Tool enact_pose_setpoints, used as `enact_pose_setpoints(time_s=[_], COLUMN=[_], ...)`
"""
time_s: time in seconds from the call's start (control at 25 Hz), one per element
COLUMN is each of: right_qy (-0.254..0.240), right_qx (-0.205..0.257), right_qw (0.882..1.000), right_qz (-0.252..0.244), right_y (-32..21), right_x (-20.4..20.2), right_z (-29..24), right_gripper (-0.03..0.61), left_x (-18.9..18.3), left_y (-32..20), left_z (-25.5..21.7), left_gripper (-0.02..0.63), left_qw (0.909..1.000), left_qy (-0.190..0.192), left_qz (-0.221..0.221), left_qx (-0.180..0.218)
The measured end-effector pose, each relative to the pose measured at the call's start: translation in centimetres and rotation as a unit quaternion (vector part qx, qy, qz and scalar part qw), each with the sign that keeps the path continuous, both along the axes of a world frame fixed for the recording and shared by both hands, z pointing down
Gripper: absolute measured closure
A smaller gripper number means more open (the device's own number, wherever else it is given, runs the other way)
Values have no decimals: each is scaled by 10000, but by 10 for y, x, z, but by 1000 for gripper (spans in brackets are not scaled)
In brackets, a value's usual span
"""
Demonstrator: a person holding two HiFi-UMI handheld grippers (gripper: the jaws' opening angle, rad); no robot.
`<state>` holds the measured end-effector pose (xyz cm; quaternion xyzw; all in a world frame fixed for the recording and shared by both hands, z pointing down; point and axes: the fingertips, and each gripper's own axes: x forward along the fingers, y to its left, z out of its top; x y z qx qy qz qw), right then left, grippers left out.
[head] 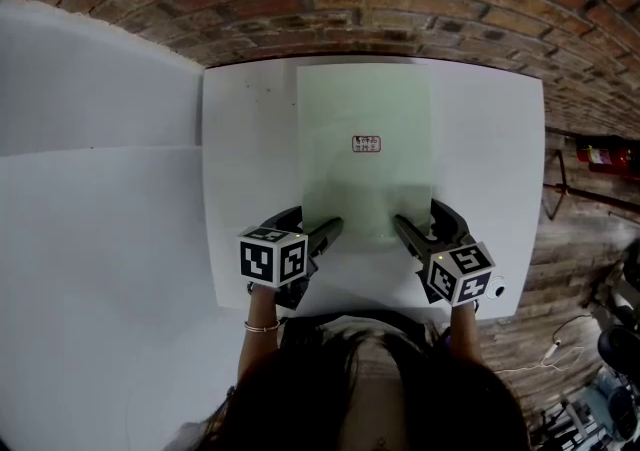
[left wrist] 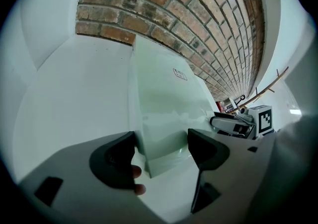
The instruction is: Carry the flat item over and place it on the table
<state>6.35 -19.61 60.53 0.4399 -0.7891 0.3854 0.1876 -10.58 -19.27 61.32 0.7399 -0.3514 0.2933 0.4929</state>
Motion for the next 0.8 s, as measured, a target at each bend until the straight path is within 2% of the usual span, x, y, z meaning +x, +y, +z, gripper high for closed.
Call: enact_pose_setpoints(time_s=[0.8], right_qy=[-79], right_qx=[2], right_qw=[9998], right_qz=[166], right_y=[-1], right_x=[0], right_z=[-1], right_gripper=[245], left_x=[-2], left_y=[-1], left_z=[2], left_gripper=[265], left_qw=[9996], left_qy=[276], left_qz=[-83], left_qx=[-71])
